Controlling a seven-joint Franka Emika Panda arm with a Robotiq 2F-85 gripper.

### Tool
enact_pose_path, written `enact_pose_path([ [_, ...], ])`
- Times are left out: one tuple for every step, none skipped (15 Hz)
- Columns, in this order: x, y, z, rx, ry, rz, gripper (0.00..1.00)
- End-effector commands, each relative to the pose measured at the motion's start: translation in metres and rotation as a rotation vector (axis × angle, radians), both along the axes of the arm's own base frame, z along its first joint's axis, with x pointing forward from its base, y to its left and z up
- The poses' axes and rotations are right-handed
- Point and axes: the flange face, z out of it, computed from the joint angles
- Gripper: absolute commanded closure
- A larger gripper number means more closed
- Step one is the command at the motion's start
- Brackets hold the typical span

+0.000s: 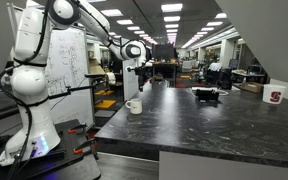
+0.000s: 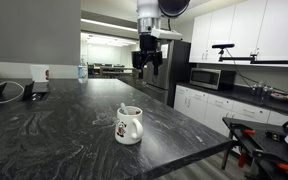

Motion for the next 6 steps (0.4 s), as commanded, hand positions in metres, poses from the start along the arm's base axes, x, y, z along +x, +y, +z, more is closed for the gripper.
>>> enact_pose_path([
  [0.0004, 0.0012, 0.0074, 0.031, 0.033, 0.065, 0.00],
  [0.0004, 0.0019, 0.0085, 0.033, 0.031, 0.088, 0.00],
  [0.0000, 0.0031, 0.0090, 0.036, 0.033, 0.129, 0.00],
  [-0.0013, 0.0048, 0.0098, 0.044, 0.038, 0.173, 0.00],
  [-0.0017, 0.0062, 0.0098, 0.049, 0.039, 0.198, 0.00],
  [-0.0017, 0.0072, 0.0101, 0.060, 0.033, 0.215, 0.00],
])
